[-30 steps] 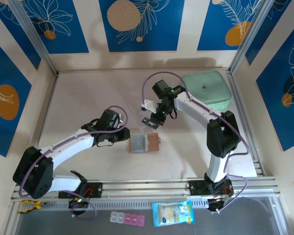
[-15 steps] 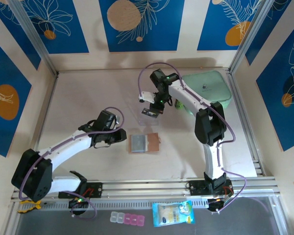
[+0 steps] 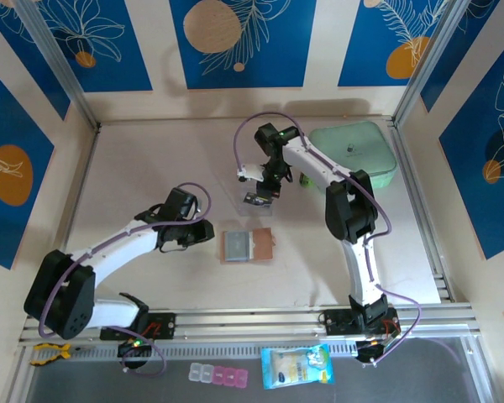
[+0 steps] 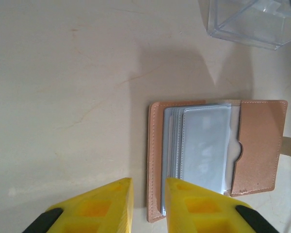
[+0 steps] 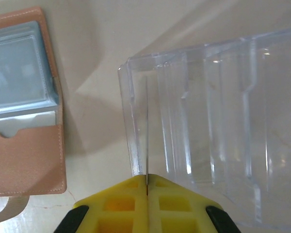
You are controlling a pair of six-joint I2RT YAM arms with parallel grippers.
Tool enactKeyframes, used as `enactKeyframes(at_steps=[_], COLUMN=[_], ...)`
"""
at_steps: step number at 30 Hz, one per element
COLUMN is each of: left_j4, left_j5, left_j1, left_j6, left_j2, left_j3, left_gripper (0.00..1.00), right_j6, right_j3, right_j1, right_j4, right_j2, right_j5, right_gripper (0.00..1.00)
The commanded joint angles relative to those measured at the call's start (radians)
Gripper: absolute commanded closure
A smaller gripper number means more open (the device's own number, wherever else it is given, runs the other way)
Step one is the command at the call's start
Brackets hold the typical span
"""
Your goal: Take the credit cards out of the card holder
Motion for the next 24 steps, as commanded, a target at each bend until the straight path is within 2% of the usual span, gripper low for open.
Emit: enactKeyframes(at_steps=[1,12,18,24], left_j4=[-0.004,0.008,0.005,0.007], left_j5=[0.02,0.039,0.037,0.048], left_j1=[0.014,0.022,0.025,0.024], left_j6=[0.013,0.015,0.016,0.021], left_j2=[0.005,0.036,0.028,0.034], left_j3=[0.009,0.025,0.022,0.033], left_gripper=[0.75,0.76,0.76,0.76], right_j6=[-0.034,-0.036,-0.023,0.006], right_j3=[0.035,0.032,0.048,0.032], right_j1=[-0.001,0.015,0.017,0.013], right_j4=[-0.074,-0.096,-0.089,-0.03], right_j2=[0.035,0.085,0.071,-0.01], right_j5=[-0.073,-0.106,-0.096,-0.046], right_gripper=[1.0,1.0,0.86,0.8])
